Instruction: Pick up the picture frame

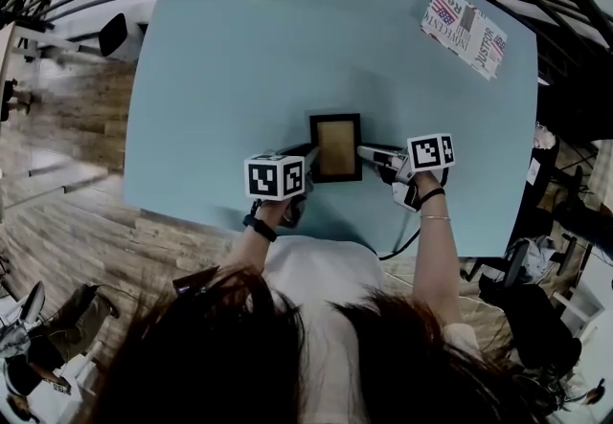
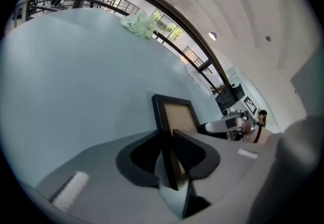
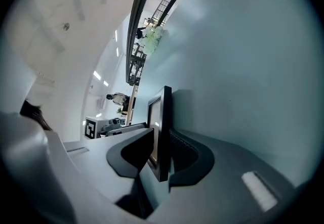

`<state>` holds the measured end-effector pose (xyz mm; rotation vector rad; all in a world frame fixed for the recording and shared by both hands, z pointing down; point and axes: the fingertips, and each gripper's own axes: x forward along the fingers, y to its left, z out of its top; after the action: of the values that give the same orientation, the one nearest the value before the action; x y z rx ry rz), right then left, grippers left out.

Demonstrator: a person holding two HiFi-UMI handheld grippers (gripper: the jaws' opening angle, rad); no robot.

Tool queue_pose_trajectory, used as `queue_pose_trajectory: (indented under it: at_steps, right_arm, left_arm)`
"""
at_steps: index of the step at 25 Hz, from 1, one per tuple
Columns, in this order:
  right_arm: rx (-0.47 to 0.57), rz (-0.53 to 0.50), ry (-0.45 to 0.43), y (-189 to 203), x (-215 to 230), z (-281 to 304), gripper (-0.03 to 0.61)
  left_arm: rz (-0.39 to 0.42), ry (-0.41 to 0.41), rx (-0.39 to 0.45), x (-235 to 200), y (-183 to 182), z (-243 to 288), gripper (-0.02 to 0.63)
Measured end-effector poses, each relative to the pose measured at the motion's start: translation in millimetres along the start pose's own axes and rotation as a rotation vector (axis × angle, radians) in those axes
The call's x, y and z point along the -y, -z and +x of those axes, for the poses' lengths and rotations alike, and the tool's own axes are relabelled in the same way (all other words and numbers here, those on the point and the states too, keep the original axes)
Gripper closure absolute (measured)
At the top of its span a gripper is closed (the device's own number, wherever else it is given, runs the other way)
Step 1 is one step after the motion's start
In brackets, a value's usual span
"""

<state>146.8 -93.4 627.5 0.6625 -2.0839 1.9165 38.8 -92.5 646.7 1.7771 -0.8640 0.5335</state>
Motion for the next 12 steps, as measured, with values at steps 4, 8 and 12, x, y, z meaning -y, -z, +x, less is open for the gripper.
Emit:
queue_pose_trajectory:
  at_steps: [4,8,12]
  right_arm:
    - [-0.041,0.022,-0.103,-3.2,-5.8,-0.5,0.491]
    - [-0.144,0.032,-0.156,2.7,-8.6,1.8,0.491]
    - [-0.257,0.063,-0.179,10.7,-10.6,5.8,0.491]
  left_arm:
    - [-0.027,0.02,-0.013,-1.3,-0.8,-0.3,0.475]
    - [-0.028,0.026,-0.021,-2.9,-1.4,-1.3,0.476]
    - [-0.019,0.027,-0.023,-5.0,-1.5,-2.4,0.477]
